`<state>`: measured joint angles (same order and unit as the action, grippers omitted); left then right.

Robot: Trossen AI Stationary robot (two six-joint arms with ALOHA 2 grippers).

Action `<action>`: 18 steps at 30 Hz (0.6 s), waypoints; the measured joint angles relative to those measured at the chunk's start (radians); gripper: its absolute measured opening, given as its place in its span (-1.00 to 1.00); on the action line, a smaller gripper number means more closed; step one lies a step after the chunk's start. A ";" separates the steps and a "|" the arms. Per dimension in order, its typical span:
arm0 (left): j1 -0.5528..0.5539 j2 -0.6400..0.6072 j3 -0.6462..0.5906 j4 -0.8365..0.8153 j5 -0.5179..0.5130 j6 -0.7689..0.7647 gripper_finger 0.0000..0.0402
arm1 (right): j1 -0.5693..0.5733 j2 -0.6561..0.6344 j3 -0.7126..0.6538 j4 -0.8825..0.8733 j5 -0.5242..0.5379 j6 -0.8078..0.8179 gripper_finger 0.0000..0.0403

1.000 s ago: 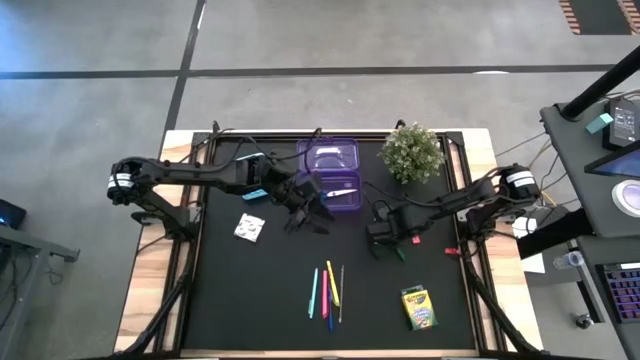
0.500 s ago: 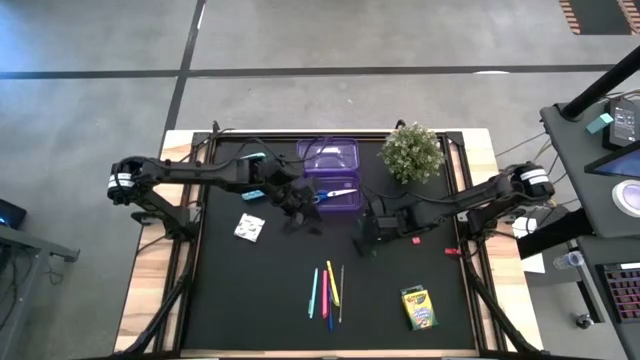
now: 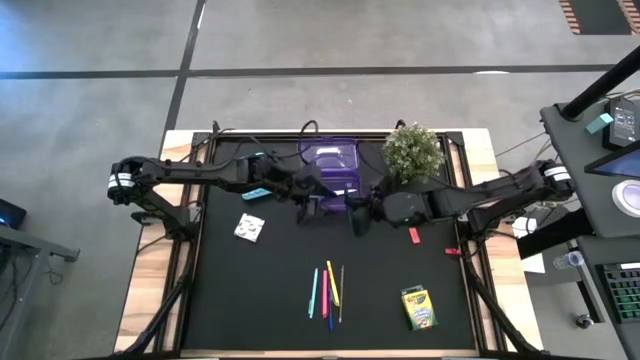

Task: Pack school essentials
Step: Put the green pen into the purple supply box

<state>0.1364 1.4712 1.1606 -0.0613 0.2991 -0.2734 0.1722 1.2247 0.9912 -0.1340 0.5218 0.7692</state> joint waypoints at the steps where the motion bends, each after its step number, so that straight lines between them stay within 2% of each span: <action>1: 0.000 0.000 0.000 0.025 -0.001 -0.001 0.31 | 0.000 -0.005 0.015 0.001 0.021 -0.030 -0.93; 4: 0.000 0.000 0.002 0.082 -0.021 -0.006 0.31 | 0.000 -0.009 0.063 -0.001 0.056 -0.105 -0.93; 12: 0.001 0.000 0.002 0.197 -0.029 -0.007 0.29 | 0.000 0.029 0.177 -0.010 0.057 -0.242 -0.93; 18: 0.001 0.000 0.003 0.212 -0.028 -0.007 0.06 | 0.000 0.048 0.224 -0.006 0.058 -0.293 -0.94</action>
<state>0.1375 1.4712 1.1641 0.1509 0.2707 -0.2808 0.1719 1.2724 1.2150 -0.1399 0.5793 0.4765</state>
